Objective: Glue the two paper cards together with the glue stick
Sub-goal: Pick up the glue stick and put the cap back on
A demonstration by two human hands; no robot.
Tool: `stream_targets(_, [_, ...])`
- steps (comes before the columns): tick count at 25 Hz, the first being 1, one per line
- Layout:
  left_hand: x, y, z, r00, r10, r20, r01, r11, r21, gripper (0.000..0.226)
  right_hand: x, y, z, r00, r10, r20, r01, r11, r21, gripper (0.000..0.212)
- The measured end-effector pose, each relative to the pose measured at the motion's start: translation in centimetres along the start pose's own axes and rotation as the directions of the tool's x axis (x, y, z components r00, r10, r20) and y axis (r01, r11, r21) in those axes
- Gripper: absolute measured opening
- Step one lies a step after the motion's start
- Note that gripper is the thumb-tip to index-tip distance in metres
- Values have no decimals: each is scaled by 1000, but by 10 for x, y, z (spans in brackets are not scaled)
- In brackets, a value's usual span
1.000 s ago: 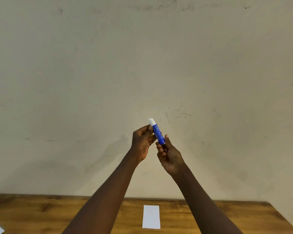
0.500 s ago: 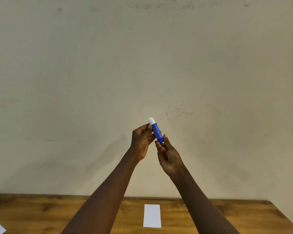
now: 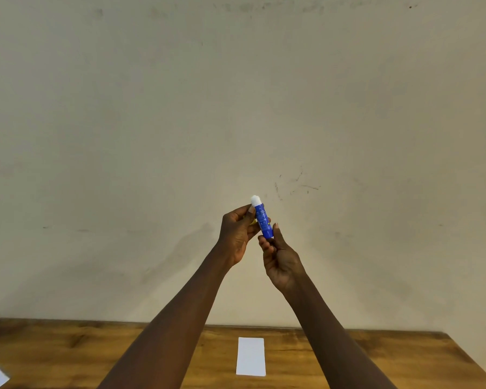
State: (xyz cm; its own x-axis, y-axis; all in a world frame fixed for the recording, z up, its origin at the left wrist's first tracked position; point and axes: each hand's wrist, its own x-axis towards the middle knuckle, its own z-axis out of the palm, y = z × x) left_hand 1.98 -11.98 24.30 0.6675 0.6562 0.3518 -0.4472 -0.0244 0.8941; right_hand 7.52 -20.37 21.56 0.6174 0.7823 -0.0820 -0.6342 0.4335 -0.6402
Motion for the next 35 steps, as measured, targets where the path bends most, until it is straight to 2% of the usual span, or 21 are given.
stream_targets(3, [-1,0,2,1000,-4,8,4,1000,-6,27,0,3,0,990,-135,34,133,990,52,9])
stream_targets(5, [-2,0,1,1000,-6,-1,6,1000,-5,28,-1,6,-1,978,-206,43,206,978,22,8])
stream_targets(7, [-2,-1,0,1000,-9,-16,9,1000,-13,26,-1,5,-1,984,-170,44,172,984,-39,6])
stream_targets(9, [-2,0,1,1000,-8,-15,8,999,-31,24,-2,2,-1,998,-53,27,56,991,-120,36])
stream_targets(10, [-3,0,1,1000,-6,-11,5,999,-33,25,-3,-1,0,1000,-5,15,7,991,-133,46])
stream_targets(11, [-3,1,2,1000,-3,-8,3,999,-32,26,-3,-2,1,1000,18,18,-16,993,-121,47])
stream_targets(15, [-4,3,5,1000,6,-5,-6,1000,-18,28,-2,3,4,995,-94,42,91,994,61,22])
stream_targets(18, [-5,4,4,1000,5,-13,-6,1000,-20,28,-3,5,3,981,-174,83,168,983,78,9])
stream_targets(19, [-5,5,3,1000,5,-19,-5,1000,-22,27,-5,4,3,984,-163,77,160,986,48,14])
stream_targets(22, [-5,5,1,1000,15,-21,-15,1000,-17,28,-5,1,3,999,-32,-2,32,999,-42,47])
stream_targets(23, [-4,6,1,1000,19,-19,-19,1000,-10,28,-7,0,4,1000,1,-7,-2,999,-50,47])
stream_targets(25, [-3,7,1,1000,23,-18,-23,1000,0,28,-8,1,7,1000,5,-1,-5,1000,17,32])
stream_targets(27, [-4,8,2,1000,27,-5,-27,1000,7,28,-6,4,7,998,-51,26,48,991,127,18])
stream_targets(29, [-5,10,3,1000,25,1,-25,1000,-2,28,-5,6,7,991,-121,53,113,983,146,5])
stream_targets(31, [-5,9,0,1000,22,-5,-22,1000,-8,29,-5,7,7,986,-148,77,138,982,129,8])
stream_targets(33, [-5,7,-2,1000,21,-2,-21,1000,-6,29,-6,5,6,992,-98,81,88,989,117,6])
stream_targets(35, [-5,5,-4,1000,17,5,-17,1000,2,29,-9,3,7,998,-16,64,11,996,86,33])
